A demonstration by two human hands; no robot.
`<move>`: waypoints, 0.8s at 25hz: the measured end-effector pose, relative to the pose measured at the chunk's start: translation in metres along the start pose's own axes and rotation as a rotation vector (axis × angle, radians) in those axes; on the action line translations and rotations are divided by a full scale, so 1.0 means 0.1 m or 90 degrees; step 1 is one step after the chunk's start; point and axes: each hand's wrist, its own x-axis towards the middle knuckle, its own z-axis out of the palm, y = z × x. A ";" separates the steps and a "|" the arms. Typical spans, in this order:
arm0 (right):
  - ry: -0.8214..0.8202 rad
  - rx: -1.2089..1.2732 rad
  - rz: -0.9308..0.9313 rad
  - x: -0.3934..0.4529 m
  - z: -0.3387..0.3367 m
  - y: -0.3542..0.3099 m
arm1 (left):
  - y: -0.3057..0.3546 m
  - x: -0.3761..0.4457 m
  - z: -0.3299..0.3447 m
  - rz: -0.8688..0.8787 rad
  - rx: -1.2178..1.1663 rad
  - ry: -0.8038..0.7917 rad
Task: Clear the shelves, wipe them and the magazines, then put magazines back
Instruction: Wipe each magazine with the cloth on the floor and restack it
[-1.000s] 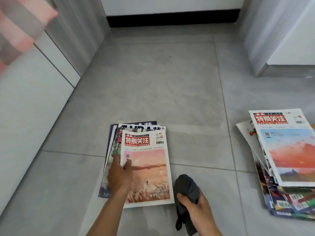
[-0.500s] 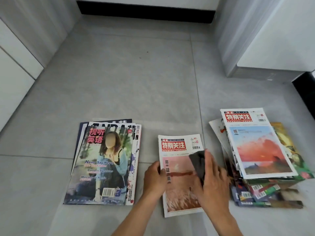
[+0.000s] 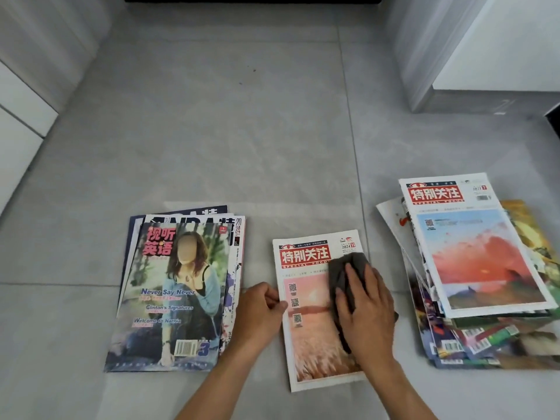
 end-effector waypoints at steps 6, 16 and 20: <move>-0.090 0.019 -0.317 0.22 0.28 -0.61 | 0.00 0.00 0.02 0.016 -0.020 0.005; -0.033 0.022 -0.141 0.43 0.33 -0.72 | 0.03 0.03 0.03 0.006 -0.002 -0.014; -0.103 0.034 -0.325 0.60 0.26 -0.39 | 0.04 0.05 -0.02 -0.020 -0.004 -0.028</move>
